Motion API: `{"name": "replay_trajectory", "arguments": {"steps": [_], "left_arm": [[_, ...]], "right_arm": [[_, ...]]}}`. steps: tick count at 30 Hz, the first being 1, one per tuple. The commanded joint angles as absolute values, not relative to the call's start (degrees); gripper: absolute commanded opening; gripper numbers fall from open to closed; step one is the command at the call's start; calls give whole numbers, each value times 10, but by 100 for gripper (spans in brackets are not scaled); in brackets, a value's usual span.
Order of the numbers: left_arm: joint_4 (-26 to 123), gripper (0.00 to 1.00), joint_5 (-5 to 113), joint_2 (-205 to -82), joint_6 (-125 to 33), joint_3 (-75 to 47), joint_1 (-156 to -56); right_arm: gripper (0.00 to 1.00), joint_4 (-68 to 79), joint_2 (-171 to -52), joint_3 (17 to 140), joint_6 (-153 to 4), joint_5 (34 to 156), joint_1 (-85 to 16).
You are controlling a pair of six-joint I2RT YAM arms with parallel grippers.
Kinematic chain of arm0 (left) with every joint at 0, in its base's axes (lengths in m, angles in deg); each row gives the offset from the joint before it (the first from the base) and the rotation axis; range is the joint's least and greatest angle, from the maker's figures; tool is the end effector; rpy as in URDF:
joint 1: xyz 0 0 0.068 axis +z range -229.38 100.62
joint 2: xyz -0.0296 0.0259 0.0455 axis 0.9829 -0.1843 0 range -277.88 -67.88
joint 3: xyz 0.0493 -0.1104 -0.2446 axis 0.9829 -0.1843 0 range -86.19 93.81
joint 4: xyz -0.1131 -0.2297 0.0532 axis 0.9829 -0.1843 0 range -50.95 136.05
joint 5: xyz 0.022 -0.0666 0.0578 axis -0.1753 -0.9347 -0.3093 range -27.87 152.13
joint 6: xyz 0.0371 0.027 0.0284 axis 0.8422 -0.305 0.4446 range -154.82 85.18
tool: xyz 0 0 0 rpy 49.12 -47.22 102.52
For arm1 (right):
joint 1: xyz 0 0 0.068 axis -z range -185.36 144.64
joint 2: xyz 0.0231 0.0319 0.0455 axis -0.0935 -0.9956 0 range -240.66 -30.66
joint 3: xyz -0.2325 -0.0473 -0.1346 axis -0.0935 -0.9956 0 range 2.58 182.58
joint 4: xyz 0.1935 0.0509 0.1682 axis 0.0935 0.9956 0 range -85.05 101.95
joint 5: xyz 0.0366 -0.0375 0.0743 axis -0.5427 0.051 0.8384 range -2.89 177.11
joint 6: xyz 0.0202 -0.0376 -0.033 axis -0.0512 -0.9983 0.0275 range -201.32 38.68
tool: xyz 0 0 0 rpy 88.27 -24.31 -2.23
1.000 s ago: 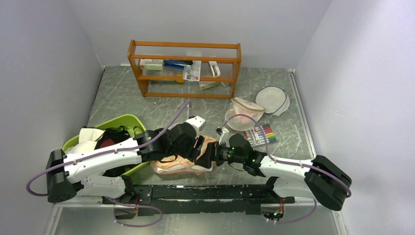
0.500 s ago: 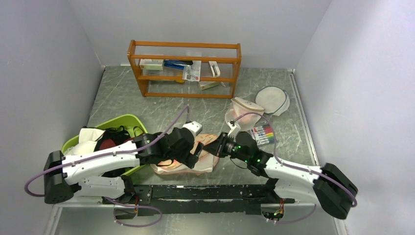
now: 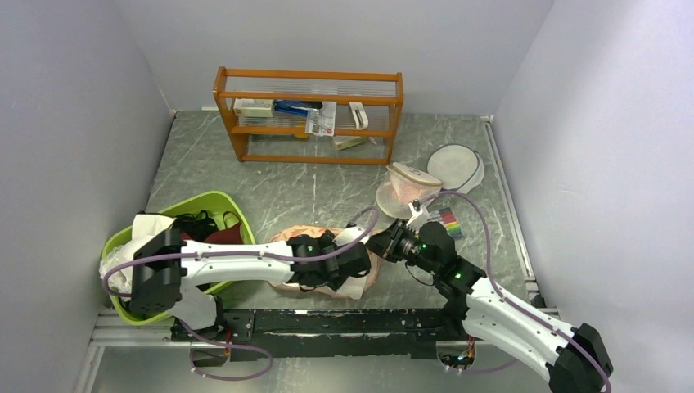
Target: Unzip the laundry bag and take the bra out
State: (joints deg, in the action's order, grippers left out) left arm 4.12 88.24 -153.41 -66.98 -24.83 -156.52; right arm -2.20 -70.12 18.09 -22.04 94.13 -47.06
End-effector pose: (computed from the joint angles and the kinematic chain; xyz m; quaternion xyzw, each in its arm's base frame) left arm 0.0800 -0.2797 0.2343 0.3214 0.8984 -0.0366 0.2970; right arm 0.1234 0.1157 0.2050 0.0864 0.7975 0.4904 0.3407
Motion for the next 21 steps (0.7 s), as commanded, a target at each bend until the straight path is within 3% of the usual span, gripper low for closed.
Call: {"name": "replay_trajectory", "arguments": {"steps": [1, 7, 13, 18, 21], "left_arm": [[-51, 64, 1013, -1564, -729, -203, -1573], [-81, 38, 1074, -1558, -706, -173, -1553], [18, 8, 1030, -1555, -583, -163, -1450], [111, 7, 968, -1600, -443, -108, -1350], [144, 7, 916, -1668, -391, -48, -1295]], "right_arm": [[8, 26, -693, 191, -232, 949, -464], [10, 82, -692, 226, -263, 931, -463], [30, 155, -676, 273, -292, 898, -464], [54, 243, -646, 333, -325, 847, -464], [60, 291, -626, 358, -339, 821, -464]]}}
